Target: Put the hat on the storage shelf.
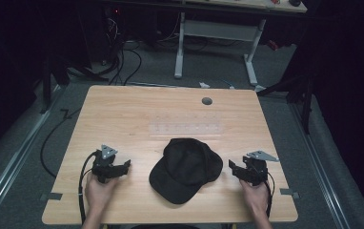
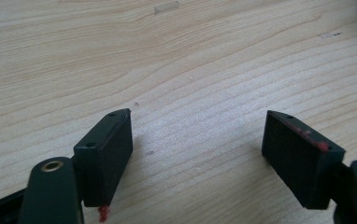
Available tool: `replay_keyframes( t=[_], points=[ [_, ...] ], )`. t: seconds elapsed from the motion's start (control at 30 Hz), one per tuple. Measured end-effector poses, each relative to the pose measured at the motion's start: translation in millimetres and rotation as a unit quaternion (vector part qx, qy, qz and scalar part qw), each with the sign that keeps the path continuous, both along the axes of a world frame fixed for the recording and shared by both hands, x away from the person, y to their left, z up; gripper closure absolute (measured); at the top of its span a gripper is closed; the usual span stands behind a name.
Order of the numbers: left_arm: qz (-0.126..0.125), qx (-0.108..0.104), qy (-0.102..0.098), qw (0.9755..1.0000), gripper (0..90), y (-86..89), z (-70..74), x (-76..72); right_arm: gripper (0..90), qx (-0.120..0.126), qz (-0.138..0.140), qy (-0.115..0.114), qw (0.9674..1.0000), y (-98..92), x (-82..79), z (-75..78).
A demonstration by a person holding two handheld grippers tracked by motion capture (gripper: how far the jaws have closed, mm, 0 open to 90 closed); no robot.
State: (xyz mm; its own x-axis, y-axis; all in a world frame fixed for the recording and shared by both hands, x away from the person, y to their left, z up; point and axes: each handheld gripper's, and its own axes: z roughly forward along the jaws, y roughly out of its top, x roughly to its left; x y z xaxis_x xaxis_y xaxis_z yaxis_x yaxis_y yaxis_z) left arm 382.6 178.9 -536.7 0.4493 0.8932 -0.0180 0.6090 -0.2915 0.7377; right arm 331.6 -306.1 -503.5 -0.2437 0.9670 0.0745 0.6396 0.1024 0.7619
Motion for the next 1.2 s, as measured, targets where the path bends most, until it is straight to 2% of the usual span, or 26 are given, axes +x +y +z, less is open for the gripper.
replay_keyframes(
  t=[0.07,0.27,0.57,0.8,1.03,1.2],
  points=[
    [0.0,0.0,0.0,1.0,25.0,0.0,0.0,0.0,35.8,0.009,0.004,0.0,1.0,0.8,-3.8,4.3],
    [0.0,0.0,0.0,1.0,25.1,0.0,0.0,0.0,35.1,0.024,0.026,-0.02,0.9992,7.0,-12.4,17.9],
    [0.0,-0.001,0.0,1.0,25.1,0.1,0.0,0.0,32.1,0.024,0.071,-0.04,0.9964,30.0,-15.3,40.1],
    [0.0,-0.001,0.0,1.0,25.2,0.1,0.0,0.0,30.1,0.019,0.098,-0.037,0.9943,48.0,-7.3,46.9],
    [0.0,-0.001,0.0,1.0,25.2,0.1,0.0,0.0,29.2,0.024,0.114,-0.022,0.9929,64.0,3.4,49.1],
    [0.0,0.0,0.0,1.0,25.2,0.1,0.0,0.0,29.9,0.021,0.123,-0.025,0.9918,75.0,10.8,52.3]
  ],
)
